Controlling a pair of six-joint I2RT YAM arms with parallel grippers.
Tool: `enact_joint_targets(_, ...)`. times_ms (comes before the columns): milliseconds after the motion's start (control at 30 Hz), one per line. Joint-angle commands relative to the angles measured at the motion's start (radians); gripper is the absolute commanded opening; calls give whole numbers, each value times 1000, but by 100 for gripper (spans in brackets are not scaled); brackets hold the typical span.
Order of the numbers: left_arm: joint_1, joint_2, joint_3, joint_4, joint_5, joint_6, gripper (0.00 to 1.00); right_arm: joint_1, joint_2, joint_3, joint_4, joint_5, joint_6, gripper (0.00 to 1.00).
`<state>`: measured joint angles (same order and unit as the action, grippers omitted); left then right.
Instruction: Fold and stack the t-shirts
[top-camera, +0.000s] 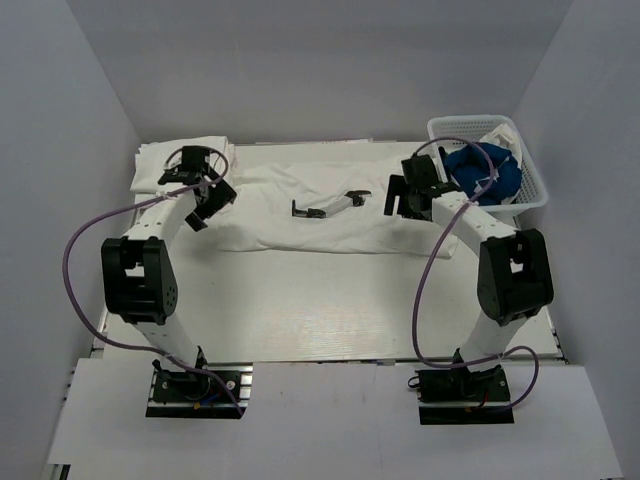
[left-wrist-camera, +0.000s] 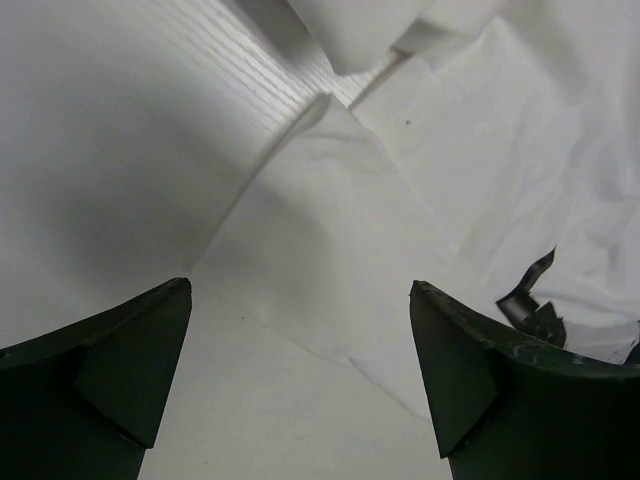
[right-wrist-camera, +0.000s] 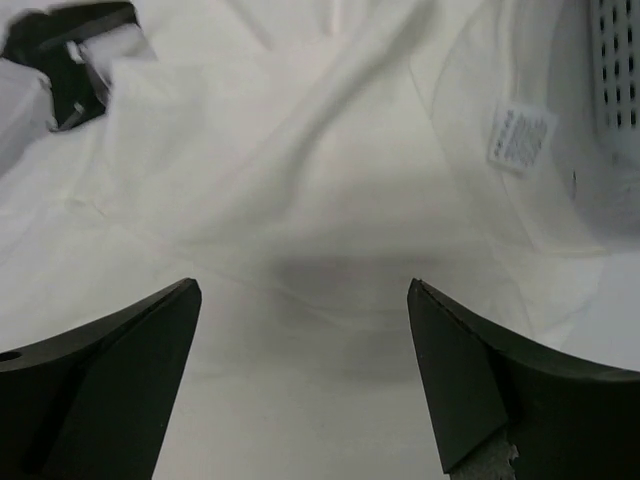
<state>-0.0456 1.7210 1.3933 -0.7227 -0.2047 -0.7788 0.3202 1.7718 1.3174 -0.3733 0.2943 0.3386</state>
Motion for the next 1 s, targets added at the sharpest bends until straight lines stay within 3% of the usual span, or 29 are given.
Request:
enact_joint_targets(0, -22, 40, -31, 72, 134, 56, 100, -10, -93, -101, -6, -44, 59, 89)
enact_joint_targets(133, -56, 129, 22, 91, 146, 69, 100, -35, -121, -194, 33, 8, 43, 91)
enact_joint_targets(433, -76, 302, 93, 79, 148, 87, 100, -73, -69, -244, 119, -69, 22, 91)
enact_joint_targets(667, -76, 253, -109, 78, 148, 69, 100, -86, -100, -400, 74, -184, 102, 91)
enact_joint_targets(967, -76, 30, -477, 8, 100, 39, 100, -78, -478, -685, -87, -264, 171, 91)
